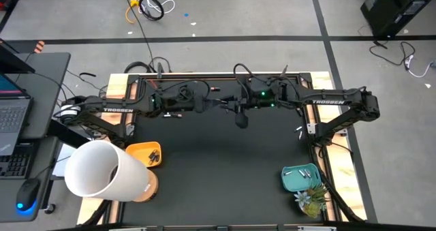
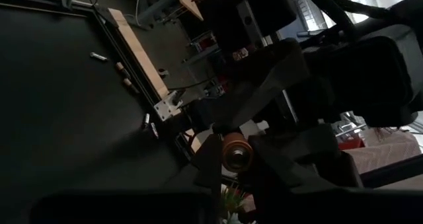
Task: Sort batteries
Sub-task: Put the black battery into the yellow bin
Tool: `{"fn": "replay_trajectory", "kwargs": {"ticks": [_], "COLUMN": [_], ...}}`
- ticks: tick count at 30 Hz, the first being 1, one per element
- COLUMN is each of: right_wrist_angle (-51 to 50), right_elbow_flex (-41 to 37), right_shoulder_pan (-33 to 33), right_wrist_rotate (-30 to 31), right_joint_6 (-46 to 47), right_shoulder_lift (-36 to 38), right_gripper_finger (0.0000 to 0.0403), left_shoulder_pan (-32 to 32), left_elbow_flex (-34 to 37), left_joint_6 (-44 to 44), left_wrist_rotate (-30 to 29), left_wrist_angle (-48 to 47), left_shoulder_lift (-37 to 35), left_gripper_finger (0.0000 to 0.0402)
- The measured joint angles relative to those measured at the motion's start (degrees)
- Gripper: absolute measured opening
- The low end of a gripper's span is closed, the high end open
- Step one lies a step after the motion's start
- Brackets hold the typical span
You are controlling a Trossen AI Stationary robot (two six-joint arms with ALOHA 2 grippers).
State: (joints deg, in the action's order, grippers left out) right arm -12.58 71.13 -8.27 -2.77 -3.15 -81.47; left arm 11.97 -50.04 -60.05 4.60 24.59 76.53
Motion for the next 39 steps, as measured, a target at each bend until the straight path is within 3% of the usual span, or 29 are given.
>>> {"fn": "replay_trajectory", "kwargs": {"ticks": [8, 12, 16, 21, 27, 33, 39], "right_wrist_angle": [-1.3, -2.9, -7.8, -14.0, -19.6, -16.2, -7.6], "right_elbow_flex": [0.0, 0.0, 0.0, 0.0, -0.6, -7.0, -12.4], "right_shoulder_pan": [-0.4, -0.9, -2.0, -4.8, -9.0, -10.5, -10.1], "right_wrist_rotate": [-0.1, 0.0, 1.7, 5.4, 6.2, 6.2, 3.3], "right_joint_6": [2.6, 3.6, 3.4, 3.2, 4.8, 7.4, 11.5], "right_shoulder_lift": [0.4, 1.5, 4.5, 9.0, 10.5, 10.4, 10.4], "right_gripper_finger": [0.0193, 0.0201, 0.0197, 0.019, 0.0181, 0.0166, 0.0157], "left_shoulder_pan": [0.0, 0.0, 0.0, -0.7, -5.2, -13.3, -19.9], "left_elbow_flex": [0.0, 0.0, 0.0, -0.1, -0.1, -0.1, 0.0], "left_joint_6": [1.3, 1.5, 3.0, 5.1, 5.7, 2.4, -4.5], "left_wrist_rotate": [0.2, 1.2, 1.9, 3.3, 5.8, 11.5, 13.2], "left_wrist_angle": [-0.1, -0.5, -7.4, -21.7, -47.4, -79.0, -95.4], "left_shoulder_lift": [-0.1, -1.6, -5.0, -12.6, -22.5, -28.6, -32.3], "left_gripper_finger": [0.0061, 0.0061, 0.0061, 0.0061, 0.0061, 0.0061, 0.0061]}}
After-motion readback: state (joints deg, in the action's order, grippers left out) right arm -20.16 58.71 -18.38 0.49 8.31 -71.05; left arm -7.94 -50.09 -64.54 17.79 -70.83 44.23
